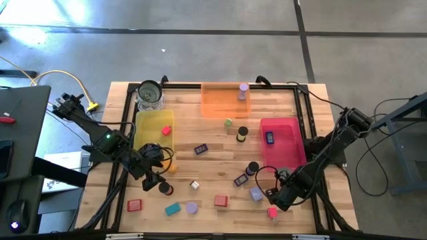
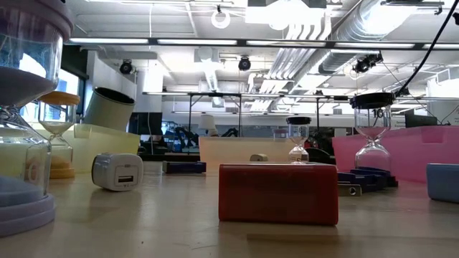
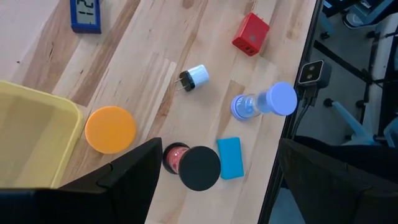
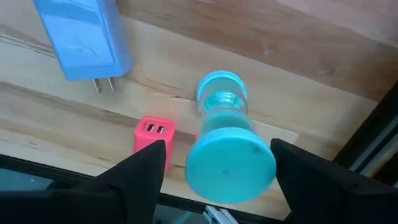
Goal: Pick & Place Office items
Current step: Put the blue hourglass in the orange bin
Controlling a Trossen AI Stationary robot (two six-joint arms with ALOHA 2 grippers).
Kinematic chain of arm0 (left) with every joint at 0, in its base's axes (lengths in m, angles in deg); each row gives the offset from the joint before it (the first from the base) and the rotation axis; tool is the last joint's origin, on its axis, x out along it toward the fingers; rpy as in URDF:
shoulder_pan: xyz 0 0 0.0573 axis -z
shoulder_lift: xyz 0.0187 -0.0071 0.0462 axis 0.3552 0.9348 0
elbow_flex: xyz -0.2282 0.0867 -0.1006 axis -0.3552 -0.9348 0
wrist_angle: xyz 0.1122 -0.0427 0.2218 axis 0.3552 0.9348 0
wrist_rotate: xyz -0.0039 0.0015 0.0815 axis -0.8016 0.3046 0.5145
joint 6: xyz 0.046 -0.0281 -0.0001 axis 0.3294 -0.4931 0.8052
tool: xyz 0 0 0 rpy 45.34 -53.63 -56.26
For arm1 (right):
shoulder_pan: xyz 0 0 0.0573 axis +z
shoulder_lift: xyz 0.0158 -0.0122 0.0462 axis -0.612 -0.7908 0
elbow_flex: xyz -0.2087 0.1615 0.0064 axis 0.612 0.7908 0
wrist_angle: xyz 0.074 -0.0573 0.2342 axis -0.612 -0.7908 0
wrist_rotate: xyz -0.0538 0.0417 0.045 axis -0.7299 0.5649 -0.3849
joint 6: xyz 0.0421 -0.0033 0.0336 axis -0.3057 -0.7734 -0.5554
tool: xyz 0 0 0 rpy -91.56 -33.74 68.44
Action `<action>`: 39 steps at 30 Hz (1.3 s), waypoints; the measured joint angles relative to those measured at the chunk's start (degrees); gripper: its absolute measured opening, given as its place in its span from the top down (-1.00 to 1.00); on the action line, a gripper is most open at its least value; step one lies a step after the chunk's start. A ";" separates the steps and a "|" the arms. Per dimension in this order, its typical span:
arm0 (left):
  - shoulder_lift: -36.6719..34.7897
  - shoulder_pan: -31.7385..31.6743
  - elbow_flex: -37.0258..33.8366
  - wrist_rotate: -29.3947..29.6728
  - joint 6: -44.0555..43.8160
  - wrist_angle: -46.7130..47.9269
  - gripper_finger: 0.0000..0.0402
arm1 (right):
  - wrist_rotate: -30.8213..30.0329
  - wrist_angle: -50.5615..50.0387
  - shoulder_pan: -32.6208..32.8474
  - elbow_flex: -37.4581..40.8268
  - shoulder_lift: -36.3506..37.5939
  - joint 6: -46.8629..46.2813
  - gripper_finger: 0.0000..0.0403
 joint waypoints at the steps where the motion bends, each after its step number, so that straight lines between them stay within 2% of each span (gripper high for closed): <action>1: 0.00 0.00 0.00 0.00 0.00 -0.01 -0.55 | -0.05 0.05 0.00 0.06 -0.26 0.01 -0.37; 12: 0.00 0.00 -0.01 -0.02 0.77 0.02 -0.55 | 0.42 0.07 0.00 0.06 -4.29 0.47 -0.33; 23: 0.00 -0.02 -0.02 0.87 1.97 0.02 -0.55 | 0.17 -0.27 0.00 0.03 -4.69 0.43 0.10; 32: 0.00 0.00 -0.02 0.85 2.15 0.02 -0.55 | 2.62 -0.90 -0.02 0.03 -4.69 0.42 0.11; 39: 0.00 -0.02 -0.02 0.85 3.57 0.02 -0.55 | 4.50 -6.05 -0.13 -1.97 -4.64 1.00 0.11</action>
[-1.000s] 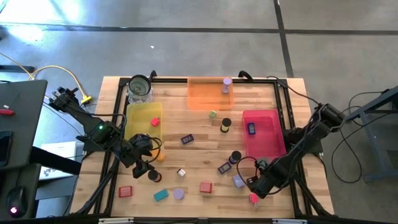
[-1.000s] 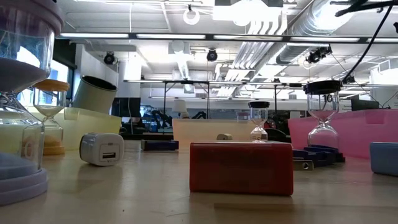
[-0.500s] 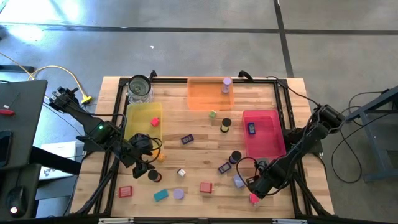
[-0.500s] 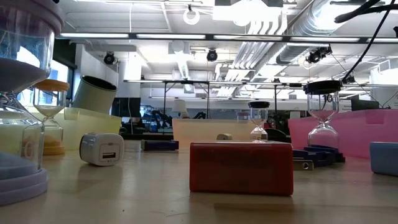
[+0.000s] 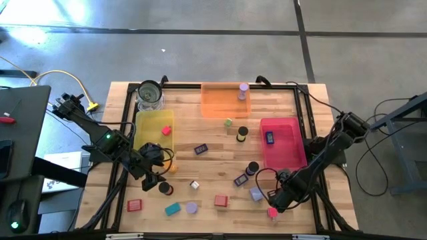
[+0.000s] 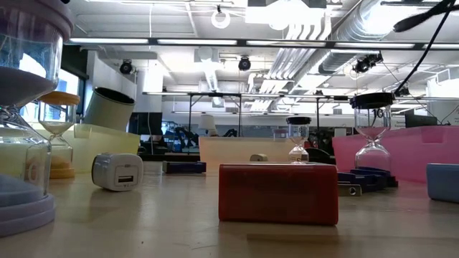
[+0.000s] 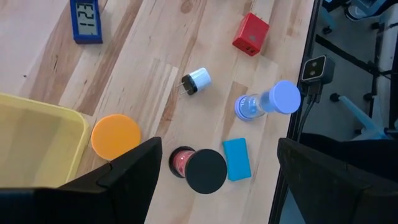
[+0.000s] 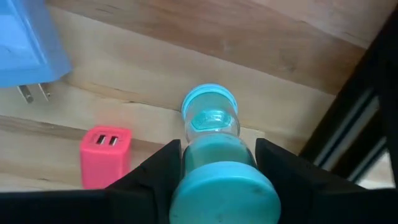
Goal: Pick & Place Office items
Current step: Put the blue hourglass in the orange bin
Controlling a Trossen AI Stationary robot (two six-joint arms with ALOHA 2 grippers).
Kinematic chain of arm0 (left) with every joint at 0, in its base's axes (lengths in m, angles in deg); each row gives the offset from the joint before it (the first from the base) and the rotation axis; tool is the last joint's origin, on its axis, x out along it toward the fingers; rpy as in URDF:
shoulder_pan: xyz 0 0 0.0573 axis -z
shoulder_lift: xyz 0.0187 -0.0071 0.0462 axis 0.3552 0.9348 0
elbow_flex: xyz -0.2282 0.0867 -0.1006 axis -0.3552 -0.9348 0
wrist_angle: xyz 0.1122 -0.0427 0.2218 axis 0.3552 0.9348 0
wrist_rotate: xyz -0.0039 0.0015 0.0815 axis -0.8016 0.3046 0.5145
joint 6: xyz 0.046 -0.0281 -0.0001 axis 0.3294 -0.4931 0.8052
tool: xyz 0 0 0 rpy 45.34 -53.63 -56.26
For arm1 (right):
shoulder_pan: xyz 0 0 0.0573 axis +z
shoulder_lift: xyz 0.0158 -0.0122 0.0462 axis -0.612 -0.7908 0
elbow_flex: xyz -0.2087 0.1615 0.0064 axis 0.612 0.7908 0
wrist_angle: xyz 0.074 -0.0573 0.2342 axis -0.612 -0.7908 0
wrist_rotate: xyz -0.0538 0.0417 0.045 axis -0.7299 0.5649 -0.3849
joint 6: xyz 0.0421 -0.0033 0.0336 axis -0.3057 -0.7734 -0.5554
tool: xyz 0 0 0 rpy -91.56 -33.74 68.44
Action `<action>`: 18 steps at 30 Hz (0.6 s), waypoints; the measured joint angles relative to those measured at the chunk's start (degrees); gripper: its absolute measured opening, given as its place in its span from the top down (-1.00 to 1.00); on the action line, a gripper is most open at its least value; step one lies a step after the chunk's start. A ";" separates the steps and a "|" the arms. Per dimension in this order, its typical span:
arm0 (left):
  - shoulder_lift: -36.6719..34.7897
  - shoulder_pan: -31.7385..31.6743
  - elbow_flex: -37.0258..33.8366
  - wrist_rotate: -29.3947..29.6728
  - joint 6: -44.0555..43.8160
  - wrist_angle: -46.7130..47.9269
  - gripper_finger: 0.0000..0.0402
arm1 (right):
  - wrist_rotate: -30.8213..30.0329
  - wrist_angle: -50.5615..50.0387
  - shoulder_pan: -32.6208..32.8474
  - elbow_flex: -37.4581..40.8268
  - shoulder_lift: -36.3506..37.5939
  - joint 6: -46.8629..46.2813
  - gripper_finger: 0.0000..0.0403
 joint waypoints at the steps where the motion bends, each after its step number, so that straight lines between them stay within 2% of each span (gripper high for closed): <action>1: 0.00 -0.03 0.00 0.00 0.05 0.00 -0.55 | 0.02 -1.05 0.00 -0.85 0.06 0.33 0.11; 7: 0.00 -0.17 0.00 -0.02 0.52 0.00 -0.55 | -0.71 -11.39 -1.15 -9.64 0.11 4.04 0.11; 18: 0.00 -0.17 0.00 -0.04 0.54 -0.02 -0.55 | -12.57 -28.88 -6.48 -28.79 0.17 12.83 0.11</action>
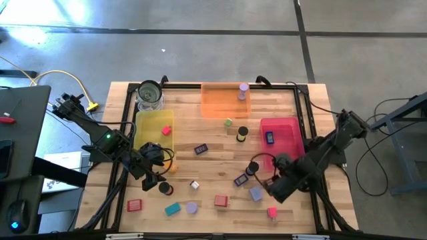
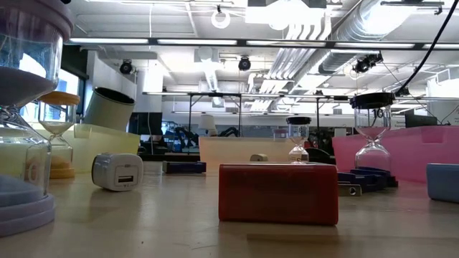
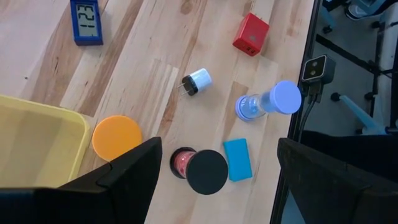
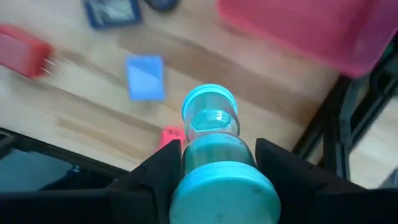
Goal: Pick & Place Office items
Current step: Put the blue hourglass in the orange bin
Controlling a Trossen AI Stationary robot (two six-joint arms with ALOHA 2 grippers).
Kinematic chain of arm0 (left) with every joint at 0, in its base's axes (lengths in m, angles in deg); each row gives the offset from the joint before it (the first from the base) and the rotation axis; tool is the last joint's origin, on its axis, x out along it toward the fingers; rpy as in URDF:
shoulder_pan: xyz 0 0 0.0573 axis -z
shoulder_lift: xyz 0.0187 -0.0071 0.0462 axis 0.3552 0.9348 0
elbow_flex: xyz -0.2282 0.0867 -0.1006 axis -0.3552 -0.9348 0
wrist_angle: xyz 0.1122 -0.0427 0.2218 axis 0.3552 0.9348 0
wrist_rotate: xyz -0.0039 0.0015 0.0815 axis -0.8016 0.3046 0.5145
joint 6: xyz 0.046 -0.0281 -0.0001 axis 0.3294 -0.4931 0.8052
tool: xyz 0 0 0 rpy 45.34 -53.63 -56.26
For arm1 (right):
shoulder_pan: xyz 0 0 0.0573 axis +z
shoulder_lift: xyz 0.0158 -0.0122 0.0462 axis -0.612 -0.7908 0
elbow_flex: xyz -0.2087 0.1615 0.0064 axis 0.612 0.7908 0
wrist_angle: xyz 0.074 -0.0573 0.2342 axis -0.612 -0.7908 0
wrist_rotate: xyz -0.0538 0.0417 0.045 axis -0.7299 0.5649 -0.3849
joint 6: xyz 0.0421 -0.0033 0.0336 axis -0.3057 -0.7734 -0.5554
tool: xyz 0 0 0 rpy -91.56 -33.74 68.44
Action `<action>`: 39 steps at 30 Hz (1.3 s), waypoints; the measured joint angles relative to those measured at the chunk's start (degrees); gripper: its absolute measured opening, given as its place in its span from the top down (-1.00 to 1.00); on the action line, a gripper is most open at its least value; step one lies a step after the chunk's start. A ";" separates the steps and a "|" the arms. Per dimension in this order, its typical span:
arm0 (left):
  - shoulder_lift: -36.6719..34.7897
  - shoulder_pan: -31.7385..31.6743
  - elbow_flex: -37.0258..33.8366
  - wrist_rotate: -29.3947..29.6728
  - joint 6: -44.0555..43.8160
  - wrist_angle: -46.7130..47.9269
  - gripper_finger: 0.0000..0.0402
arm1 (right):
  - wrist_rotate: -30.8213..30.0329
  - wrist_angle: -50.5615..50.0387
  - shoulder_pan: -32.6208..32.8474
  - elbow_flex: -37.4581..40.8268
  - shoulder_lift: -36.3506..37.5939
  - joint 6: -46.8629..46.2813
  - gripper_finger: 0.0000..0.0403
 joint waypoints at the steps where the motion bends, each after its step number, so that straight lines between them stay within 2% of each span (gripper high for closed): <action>1: 0.00 -0.12 0.00 0.00 0.00 0.00 -0.55 | -0.91 -0.16 -0.96 -1.05 0.02 1.80 0.11; 10: 0.00 -2.92 0.00 -0.13 0.98 -0.16 -0.55 | -8.14 -0.12 -14.87 -5.58 0.04 24.78 0.11; 21: 0.00 -7.67 0.00 -0.11 1.64 -0.22 -0.55 | -11.91 0.51 -33.03 -7.59 0.04 52.06 0.11; 26: -0.01 -10.45 0.00 0.00 4.25 -0.22 -0.55 | -12.21 2.91 -43.20 -7.59 0.02 65.36 0.11; 30: 0.00 -13.55 0.00 0.02 5.73 -0.39 -0.55 | -11.06 9.35 -51.08 -7.62 -0.45 74.81 0.11; 35: 0.00 -17.27 0.00 0.00 5.84 -0.41 -0.55 | -8.81 15.28 -59.36 -7.68 -1.67 82.94 0.11; 39: 0.00 -19.69 0.00 0.00 8.16 -0.44 -0.55 | -6.59 16.38 -64.25 -7.66 -4.02 88.87 0.11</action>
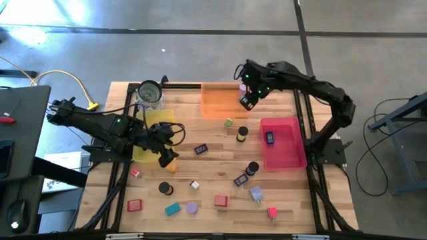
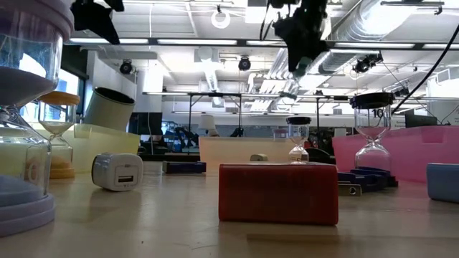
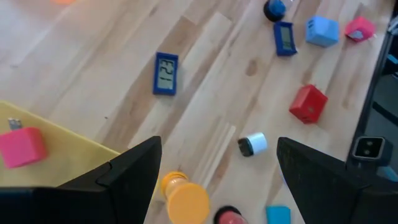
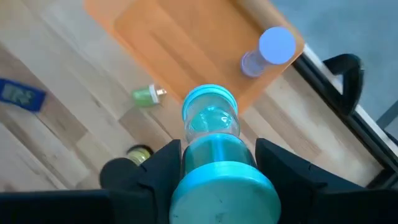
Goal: Pick & Place Office items
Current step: Put the blue hourglass in the orange bin
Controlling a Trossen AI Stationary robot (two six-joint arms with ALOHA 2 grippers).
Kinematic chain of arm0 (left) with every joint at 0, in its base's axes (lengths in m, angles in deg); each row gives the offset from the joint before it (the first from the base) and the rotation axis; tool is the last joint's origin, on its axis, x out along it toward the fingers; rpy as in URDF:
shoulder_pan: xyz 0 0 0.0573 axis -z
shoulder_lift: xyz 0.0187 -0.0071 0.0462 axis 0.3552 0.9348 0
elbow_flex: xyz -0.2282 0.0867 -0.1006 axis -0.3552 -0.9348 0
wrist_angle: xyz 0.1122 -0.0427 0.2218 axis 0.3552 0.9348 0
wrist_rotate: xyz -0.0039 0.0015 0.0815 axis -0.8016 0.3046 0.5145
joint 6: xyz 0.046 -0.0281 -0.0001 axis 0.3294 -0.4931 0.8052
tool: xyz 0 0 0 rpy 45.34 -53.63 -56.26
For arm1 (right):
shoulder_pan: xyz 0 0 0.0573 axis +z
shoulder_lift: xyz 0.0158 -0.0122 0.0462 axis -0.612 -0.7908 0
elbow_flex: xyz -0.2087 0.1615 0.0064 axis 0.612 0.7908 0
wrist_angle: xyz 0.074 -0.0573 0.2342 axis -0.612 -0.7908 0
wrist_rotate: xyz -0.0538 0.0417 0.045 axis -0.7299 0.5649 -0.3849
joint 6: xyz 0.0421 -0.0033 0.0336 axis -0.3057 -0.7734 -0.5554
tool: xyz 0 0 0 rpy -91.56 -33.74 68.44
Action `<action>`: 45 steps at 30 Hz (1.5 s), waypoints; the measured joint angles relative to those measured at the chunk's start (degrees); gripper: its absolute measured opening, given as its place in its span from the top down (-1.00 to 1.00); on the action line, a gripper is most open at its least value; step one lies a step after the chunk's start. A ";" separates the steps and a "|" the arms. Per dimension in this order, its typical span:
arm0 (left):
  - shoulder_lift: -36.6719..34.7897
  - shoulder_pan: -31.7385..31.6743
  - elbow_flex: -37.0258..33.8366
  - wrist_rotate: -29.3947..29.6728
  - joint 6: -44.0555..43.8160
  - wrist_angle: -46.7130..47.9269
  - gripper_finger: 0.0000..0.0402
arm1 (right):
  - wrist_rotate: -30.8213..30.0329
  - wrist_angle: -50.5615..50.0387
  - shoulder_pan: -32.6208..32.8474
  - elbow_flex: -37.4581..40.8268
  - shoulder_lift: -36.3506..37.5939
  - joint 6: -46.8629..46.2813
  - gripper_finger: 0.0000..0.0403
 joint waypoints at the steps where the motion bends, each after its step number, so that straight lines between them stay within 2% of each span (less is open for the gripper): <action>1: 0.00 -0.72 0.00 0.00 0.51 -0.07 -0.55 | 0.16 0.14 -0.59 0.00 -0.86 1.13 0.11; 11: 0.00 -8.54 0.00 -0.16 2.59 -3.99 -0.55 | 2.79 4.91 -5.16 0.04 -10.33 10.38 0.10; 15: 0.00 -10.16 0.00 -2.40 2.64 -5.76 -0.55 | 2.25 5.43 -5.62 0.07 -13.90 12.24 0.10; 19: 0.00 -10.41 0.00 -3.85 2.72 -6.70 -0.55 | 1.40 6.09 -5.67 0.07 -16.91 14.36 0.10; 35: 0.00 -10.51 0.00 -2.96 5.34 -6.84 -0.55 | 1.15 9.42 -8.65 0.09 -24.19 16.53 0.09; 45: 0.00 -11.17 0.00 -2.73 5.39 -6.82 -0.55 | 1.37 11.61 -9.94 0.04 -24.62 17.89 0.04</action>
